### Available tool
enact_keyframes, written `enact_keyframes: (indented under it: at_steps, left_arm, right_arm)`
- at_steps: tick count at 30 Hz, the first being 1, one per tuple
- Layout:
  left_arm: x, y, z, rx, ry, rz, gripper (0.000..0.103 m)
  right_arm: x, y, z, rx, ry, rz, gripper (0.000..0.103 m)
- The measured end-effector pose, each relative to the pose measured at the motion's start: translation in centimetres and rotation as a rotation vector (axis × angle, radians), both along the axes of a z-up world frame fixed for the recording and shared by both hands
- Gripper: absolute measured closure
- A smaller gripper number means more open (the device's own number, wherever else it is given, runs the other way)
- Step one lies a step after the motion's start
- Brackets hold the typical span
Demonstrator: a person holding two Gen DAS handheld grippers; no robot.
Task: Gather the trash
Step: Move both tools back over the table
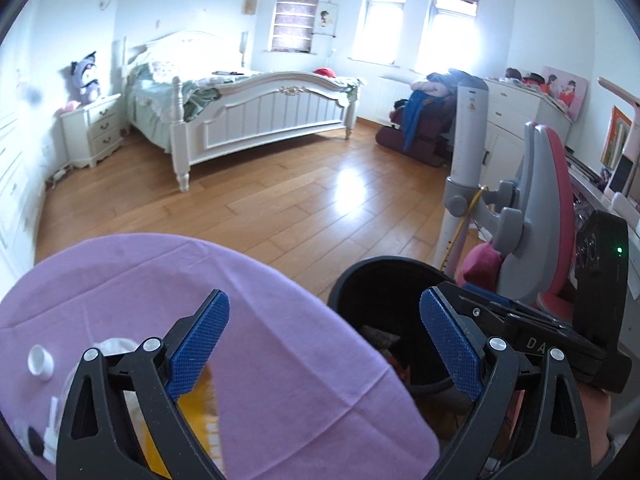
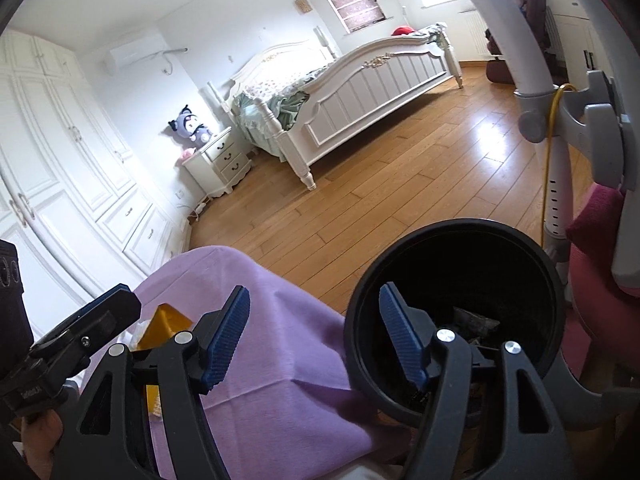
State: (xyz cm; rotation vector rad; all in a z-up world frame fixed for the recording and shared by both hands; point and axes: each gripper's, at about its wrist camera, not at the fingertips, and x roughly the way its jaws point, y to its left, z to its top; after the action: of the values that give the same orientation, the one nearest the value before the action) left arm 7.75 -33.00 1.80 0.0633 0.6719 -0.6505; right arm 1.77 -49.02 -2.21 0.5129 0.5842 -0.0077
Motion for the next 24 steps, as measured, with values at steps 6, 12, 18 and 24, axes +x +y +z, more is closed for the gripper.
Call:
enact_keyframes:
  at_steps: [6, 12, 18, 24]
  left_arm:
    - [1.3, 7.8, 0.4, -0.027, 0.016, 0.124, 0.008]
    - [3.3, 15.7, -0.4, -0.021, 0.045, 0.252, 0.008]
    - [7.4, 22.5, -3.5, 0.059, 0.157, 0.376, 0.009]
    - [10.3, 24.9, -5.7, 0.1, 0.233, 0.364, 0.023]
  right_arm:
    - [1.7, 5.3, 1.2, -0.034, 0.004, 0.128, 0.036]
    - [3.5, 11.0, 2.9, -0.092, -0.001, 0.277, 0.036]
    - [5.8, 17.1, 3.9, -0.205, 0.022, 0.443, 0.036]
    - [9.4, 22.2, 3.0, -0.355, 0.128, 0.574, 0.036]
